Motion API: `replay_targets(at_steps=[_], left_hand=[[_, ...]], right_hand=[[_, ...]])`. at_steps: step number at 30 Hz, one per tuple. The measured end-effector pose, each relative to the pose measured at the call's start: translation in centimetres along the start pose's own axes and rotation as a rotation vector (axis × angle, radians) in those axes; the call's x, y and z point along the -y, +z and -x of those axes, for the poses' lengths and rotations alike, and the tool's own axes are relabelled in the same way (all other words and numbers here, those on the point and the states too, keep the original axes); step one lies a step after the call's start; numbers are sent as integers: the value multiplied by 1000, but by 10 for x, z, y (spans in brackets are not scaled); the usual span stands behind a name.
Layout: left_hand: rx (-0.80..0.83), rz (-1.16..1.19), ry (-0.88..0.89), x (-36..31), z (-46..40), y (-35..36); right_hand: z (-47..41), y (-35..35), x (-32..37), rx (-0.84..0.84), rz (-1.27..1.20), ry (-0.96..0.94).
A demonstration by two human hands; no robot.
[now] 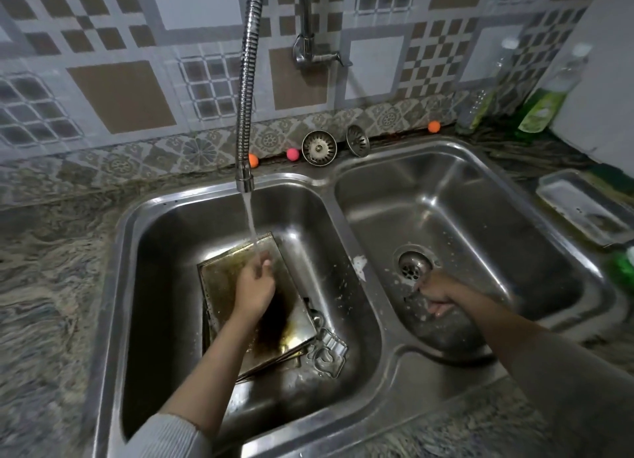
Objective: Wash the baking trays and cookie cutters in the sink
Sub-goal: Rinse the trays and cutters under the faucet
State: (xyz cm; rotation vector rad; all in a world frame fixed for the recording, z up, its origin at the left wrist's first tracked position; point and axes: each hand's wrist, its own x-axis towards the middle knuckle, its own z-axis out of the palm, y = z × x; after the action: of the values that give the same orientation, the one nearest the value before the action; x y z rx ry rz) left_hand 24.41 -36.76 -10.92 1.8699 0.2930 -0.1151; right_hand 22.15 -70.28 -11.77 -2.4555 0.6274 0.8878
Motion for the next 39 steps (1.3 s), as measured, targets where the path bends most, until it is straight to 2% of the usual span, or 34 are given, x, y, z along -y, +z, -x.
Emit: replay_targets(at_steps=[2,4,7,9,11,14,16,19,21,27,30,33,35,37,39], left_hand=[[-2,7,11,1,-1,-3],[1,46,5,1,-2,-5],[-10,96,13,-4,-3,-6],[-13,129,12,-9,-2,-6],[-7,138,12,-12,-1,-7],[-10,167,22,-14,0,-9],[-6,186,22,-13,1,-10],[14,231,21,-11,2,-10],[22,224,22,-8,2,-10],[24,218,-1,-8,2,-9],[30,220,-20,-7,1,-8],[29,258,-49,-9,-1,-7],[39,302,-47,-12,-1,-9],[83,345,-18,-17,1,-13],[146,410,-13,-20,3,-18]], right_hand=[[-1,-8,6,-63,156,-20],[8,-18,20,-199,271,-40],[26,-31,51,-378,184,-102],[41,-30,74,-418,46,-197],[62,-18,99,-376,-100,-342],[92,20,132,-113,-180,-493],[98,53,146,23,17,-511],[98,97,154,157,462,-394],[95,116,154,166,622,-362],[86,121,156,66,654,-336],[88,96,159,14,555,-347],[85,59,164,-70,298,-394],[80,40,168,-86,-53,-433],[79,30,176,-33,-459,-452],[82,27,185,27,-716,-453]])
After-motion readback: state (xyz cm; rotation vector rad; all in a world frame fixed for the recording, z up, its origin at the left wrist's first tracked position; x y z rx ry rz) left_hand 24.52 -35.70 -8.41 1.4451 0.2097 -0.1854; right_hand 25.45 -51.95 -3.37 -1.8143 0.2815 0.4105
